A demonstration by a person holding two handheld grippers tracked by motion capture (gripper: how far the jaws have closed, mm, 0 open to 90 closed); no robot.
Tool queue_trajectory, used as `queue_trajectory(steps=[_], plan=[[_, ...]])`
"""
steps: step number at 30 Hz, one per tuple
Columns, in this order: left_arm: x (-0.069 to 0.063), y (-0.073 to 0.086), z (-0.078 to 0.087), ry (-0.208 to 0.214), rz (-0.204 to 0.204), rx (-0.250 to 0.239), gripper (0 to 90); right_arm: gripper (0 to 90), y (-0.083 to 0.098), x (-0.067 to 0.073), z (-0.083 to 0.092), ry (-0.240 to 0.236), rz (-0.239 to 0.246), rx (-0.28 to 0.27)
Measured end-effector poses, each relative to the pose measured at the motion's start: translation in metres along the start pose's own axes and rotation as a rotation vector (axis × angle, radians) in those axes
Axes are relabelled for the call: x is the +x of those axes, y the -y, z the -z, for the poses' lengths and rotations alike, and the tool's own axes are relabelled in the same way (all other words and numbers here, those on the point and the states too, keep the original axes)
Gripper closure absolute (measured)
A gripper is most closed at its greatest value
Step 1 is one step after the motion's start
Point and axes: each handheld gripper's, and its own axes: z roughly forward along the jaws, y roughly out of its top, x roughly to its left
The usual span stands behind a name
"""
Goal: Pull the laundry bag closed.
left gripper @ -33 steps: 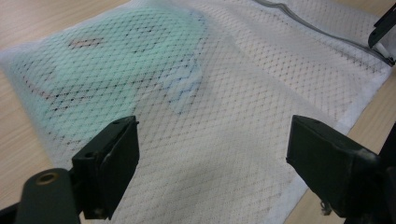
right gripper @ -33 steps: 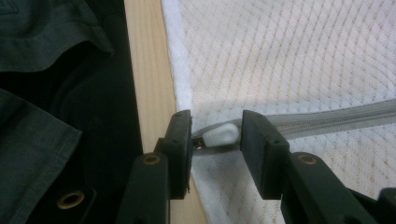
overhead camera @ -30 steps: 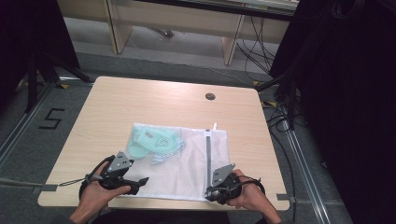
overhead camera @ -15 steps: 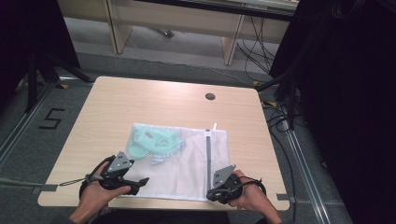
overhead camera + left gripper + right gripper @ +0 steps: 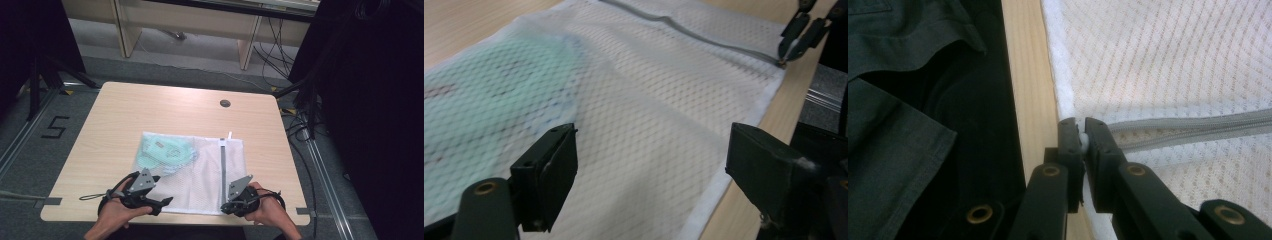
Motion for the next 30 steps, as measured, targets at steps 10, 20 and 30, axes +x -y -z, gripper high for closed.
queue_trajectory(steps=[10, 20, 30], plan=[[-0.049, -0.009, -0.045, 0.111, -0.123, -0.007, 41.2, 86.5, -0.003, -0.002, 0.007, 0.012, -0.053, -0.045], [-0.067, -0.011, -0.072, 0.155, -0.175, 0.028, 45.1, 86.5, -0.004, -0.003, 0.008, 0.020, -0.058, -0.050], [-0.073, -0.016, -0.087, 0.150, -0.187, 0.009, 49.0, 86.5, -0.010, -0.004, 0.007, 0.021, -0.076, -0.071]])
